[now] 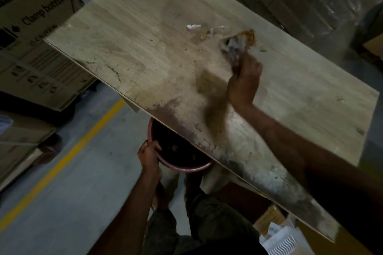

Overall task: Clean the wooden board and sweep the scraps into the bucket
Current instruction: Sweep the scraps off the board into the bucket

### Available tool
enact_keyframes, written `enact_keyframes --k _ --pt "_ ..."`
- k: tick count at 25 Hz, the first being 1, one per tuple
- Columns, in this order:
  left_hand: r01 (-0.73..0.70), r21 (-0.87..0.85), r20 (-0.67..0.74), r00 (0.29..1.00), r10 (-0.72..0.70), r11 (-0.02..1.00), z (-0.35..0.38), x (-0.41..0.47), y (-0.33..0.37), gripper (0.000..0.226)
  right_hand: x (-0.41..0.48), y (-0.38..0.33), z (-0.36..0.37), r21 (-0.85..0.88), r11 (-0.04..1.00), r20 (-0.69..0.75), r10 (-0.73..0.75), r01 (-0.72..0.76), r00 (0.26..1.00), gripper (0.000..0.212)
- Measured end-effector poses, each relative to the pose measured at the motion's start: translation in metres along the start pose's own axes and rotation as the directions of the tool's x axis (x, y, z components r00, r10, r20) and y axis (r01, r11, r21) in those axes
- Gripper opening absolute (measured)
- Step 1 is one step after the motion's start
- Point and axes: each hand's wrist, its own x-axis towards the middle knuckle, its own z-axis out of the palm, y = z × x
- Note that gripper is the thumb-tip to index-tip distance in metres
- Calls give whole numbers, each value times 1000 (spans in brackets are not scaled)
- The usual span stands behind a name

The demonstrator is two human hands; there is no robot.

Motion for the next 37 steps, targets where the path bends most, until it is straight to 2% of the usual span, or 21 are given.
enact_keyframes --k 1,3,6,8,9,11,16,20,25,29,32,37 --pt "-1 -4 -3 1000 1 1000 0 1 0 27 36 6 3 -68 998 -37 6 -8 999 49" --pt "2 -11 -4 1000 -2 1000 1 1 0 32 101 13 11 -220 973 6 71 -68 997 54" --pt "19 -36 -1 1000 -19 999 1 4 -2 30 177 45 29 -372 896 98 297 -242 950 61" --pt "21 -74 5 1000 -20 997 0 8 -1 28 198 71 36 -402 891 312 351 -213 883 68" --pt "19 -79 8 1000 -18 997 -2 10 -1 28 198 80 40 -388 905 430 346 -176 834 63" --pt "11 -63 12 1000 -10 998 -1 11 2 28 182 85 44 -338 929 518 317 -150 794 54" --pt "-11 -25 39 999 12 1000 4 5 16 45 89 36 44 -248 965 502 208 -90 840 39" --pt "-6 28 71 997 4 1000 -3 6 22 50 7 12 43 -159 987 435 86 -18 896 45" --pt "-20 39 72 997 18 999 -18 8 25 37 -68 -10 38 -208 977 448 44 56 893 46" --pt "-32 56 79 996 28 998 -26 9 25 40 -115 -24 31 -214 974 409 20 74 913 55" --pt "-22 65 68 998 17 998 -30 6 27 34 -151 -35 28 -223 968 424 -8 112 906 58" --pt "-10 113 61 998 3 994 -36 0 36 47 -201 -57 17 -130 980 491 -69 152 868 52"
